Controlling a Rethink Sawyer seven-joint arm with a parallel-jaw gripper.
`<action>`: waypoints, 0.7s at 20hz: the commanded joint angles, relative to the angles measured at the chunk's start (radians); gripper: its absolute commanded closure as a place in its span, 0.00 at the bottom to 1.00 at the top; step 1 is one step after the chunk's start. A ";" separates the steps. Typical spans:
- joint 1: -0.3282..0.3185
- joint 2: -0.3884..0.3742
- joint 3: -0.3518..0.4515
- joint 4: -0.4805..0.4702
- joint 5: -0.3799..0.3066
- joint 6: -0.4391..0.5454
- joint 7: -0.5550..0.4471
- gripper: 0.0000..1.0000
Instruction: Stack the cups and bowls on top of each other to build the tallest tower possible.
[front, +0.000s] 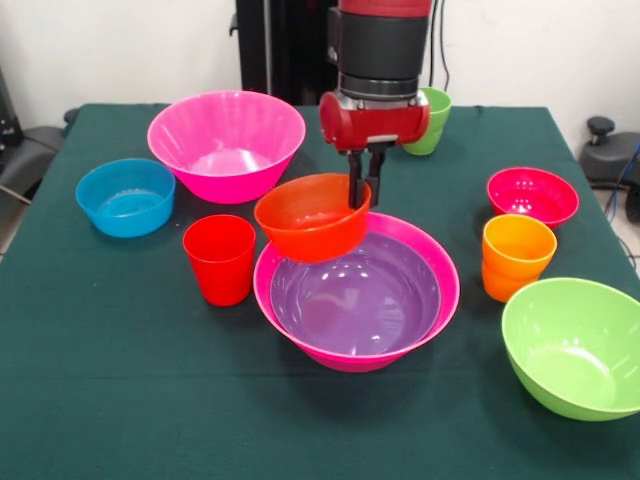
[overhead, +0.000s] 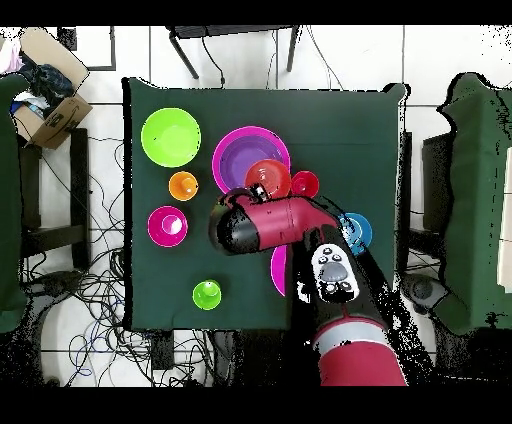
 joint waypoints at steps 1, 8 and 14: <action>0.061 0.106 -0.012 -0.059 0.049 -0.031 0.196 1.00; 0.108 0.132 -0.045 -0.080 0.082 -0.036 0.235 1.00; 0.096 0.168 -0.037 -0.130 0.070 -0.041 0.213 1.00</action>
